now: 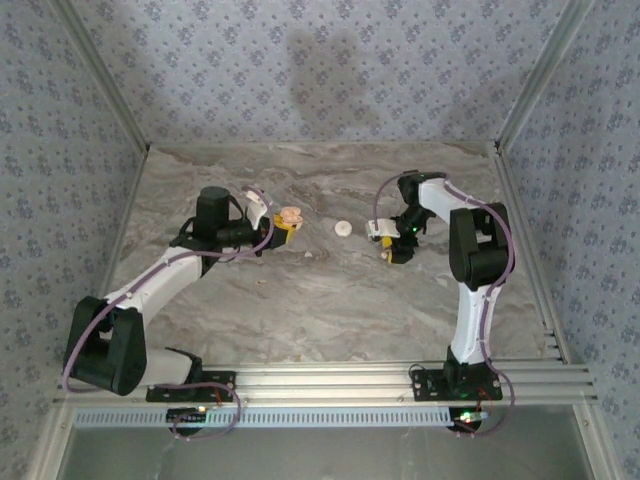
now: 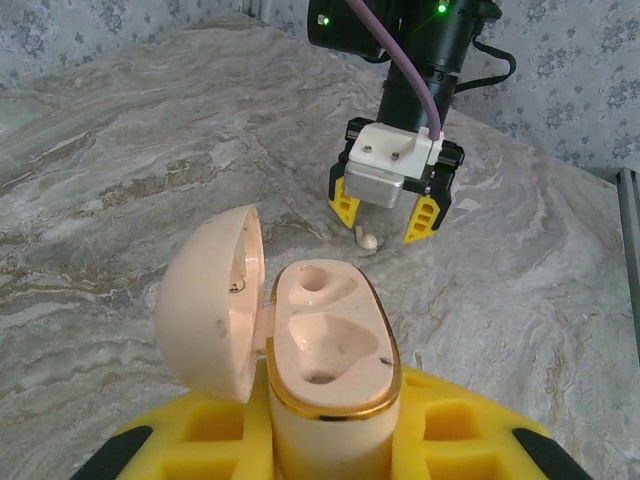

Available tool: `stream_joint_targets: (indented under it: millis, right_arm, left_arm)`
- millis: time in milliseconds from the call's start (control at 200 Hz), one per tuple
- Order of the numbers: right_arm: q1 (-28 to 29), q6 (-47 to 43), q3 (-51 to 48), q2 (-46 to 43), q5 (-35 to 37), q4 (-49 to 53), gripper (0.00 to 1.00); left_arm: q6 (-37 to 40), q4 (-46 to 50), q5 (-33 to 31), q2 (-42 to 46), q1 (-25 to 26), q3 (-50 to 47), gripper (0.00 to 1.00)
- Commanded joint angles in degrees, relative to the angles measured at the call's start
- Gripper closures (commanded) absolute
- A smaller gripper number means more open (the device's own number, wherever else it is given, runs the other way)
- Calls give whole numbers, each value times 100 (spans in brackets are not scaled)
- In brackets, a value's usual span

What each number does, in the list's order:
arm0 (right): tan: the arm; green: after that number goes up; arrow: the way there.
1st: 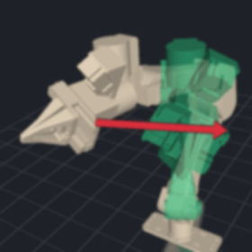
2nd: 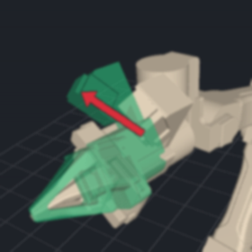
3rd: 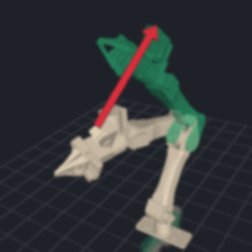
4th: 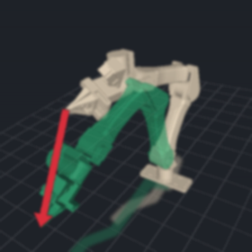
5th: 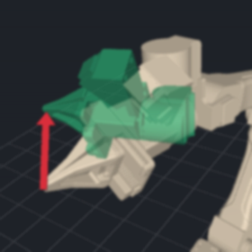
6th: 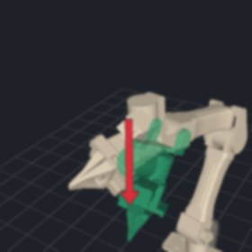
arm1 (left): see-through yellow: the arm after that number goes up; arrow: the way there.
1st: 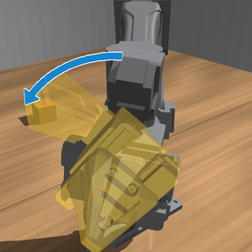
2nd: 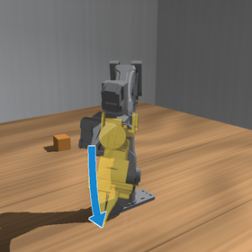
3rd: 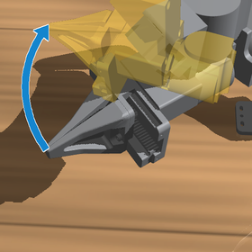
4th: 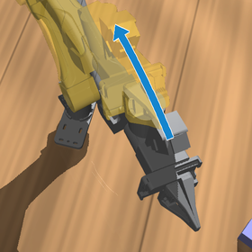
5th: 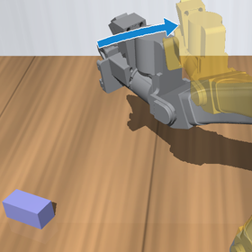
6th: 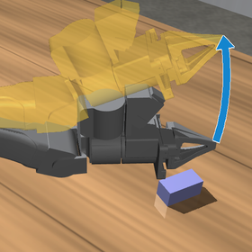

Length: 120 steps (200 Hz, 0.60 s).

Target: Insert wireless bluetooth earbuds into charging case

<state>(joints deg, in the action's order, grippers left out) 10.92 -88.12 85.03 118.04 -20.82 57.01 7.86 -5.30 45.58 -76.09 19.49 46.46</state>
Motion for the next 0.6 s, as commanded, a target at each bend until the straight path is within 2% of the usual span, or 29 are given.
stream_joint_targets:
  millis: [0,450,595]
  right_arm:
    - [35,58,154,145,33,242,41]
    - [103,482,-144,-249,-74,881,51]
    - [130,1319,-72,-499,-18,828,52]
  left_arm:
    - [6,29,63,-11,-50,253,80]
    - [-16,109,91,57,-50,258,81]
    - [-42,108,100,102,-50,250,81]
